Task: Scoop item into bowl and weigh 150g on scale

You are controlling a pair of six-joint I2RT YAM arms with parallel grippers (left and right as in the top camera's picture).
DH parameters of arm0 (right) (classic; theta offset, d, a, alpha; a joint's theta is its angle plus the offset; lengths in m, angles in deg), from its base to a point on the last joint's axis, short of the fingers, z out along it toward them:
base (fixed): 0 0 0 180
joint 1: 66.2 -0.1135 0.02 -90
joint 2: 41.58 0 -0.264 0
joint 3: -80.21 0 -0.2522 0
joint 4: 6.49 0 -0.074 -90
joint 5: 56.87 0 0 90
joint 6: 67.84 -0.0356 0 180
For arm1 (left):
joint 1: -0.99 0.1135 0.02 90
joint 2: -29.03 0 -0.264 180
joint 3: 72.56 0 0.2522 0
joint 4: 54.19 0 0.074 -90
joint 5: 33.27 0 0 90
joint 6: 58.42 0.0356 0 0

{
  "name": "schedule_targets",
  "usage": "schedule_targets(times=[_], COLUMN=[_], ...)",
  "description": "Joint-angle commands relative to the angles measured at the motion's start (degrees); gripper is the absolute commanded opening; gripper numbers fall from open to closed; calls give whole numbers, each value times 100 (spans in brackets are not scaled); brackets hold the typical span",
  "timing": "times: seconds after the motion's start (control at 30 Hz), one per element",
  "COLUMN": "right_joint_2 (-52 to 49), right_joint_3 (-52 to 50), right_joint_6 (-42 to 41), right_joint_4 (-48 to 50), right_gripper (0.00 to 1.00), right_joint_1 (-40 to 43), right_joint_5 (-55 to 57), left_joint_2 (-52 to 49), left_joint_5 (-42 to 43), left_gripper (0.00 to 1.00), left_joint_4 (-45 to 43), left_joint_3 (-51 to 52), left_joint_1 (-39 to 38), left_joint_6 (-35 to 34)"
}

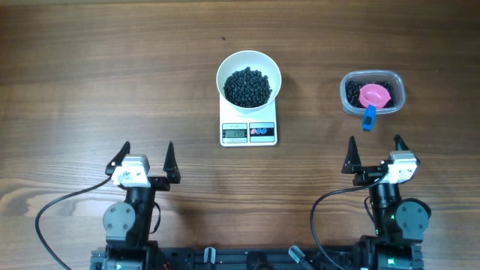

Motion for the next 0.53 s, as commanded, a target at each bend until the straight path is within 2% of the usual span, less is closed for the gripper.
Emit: schedule_targets(times=[0.0, 0.5], right_joint_2=[79, 79], right_joint_3=[-9, -9], right_joint_6=[-63, -66], right_joint_4=[22, 22], right_gripper=[100, 100], right_joint_1=[-22, -22], right_joint_5=[-90, -90], left_joint_2=[63, 63], left_joint_5=[-33, -33], left_gripper=[100, 100], left_joint_4=[-17, -17], left_joint_3=[46, 46], left_joint_1=[22, 22], left_joint_6=[-74, -74])
